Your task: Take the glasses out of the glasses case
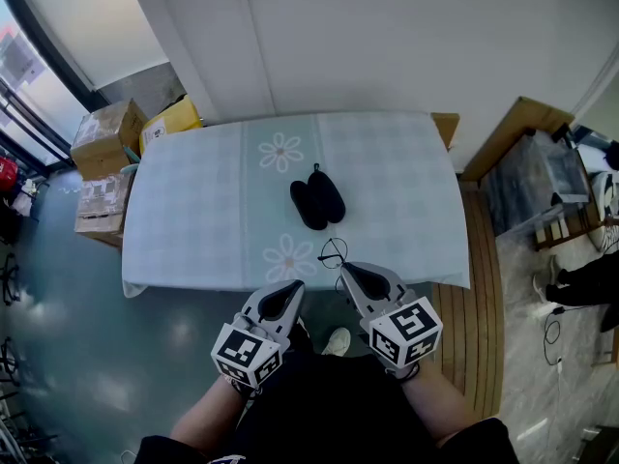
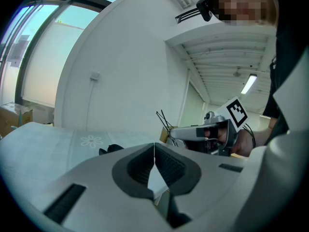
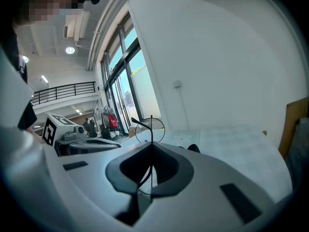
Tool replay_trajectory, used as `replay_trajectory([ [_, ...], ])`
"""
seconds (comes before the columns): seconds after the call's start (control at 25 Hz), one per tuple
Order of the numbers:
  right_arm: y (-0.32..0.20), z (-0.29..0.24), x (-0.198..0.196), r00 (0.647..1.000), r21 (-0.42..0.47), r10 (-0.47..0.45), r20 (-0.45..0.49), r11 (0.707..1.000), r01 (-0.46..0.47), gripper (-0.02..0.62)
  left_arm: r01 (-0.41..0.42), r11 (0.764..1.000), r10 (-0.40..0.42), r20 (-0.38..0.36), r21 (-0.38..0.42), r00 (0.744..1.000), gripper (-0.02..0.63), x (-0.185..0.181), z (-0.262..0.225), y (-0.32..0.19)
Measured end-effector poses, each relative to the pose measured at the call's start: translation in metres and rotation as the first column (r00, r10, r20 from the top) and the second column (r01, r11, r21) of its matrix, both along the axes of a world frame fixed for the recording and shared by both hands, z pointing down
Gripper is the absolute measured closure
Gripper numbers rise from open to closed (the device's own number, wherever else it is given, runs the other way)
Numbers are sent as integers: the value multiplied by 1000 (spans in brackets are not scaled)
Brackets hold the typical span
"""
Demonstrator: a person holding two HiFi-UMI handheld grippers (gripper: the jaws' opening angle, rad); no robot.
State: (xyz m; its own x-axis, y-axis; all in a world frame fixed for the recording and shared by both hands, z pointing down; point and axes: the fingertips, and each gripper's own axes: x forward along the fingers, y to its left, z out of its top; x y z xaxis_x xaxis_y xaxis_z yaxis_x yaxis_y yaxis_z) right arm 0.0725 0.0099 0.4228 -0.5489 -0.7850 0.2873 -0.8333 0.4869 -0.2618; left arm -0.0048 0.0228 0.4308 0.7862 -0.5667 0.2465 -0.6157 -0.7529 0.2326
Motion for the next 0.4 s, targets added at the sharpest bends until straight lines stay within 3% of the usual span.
replay_trajectory([
  [0.4,4,0,-3,1000,-2,-3,1,1000,3,571,2,1000,-2,-1,0,1000,577,-2,-1,5],
])
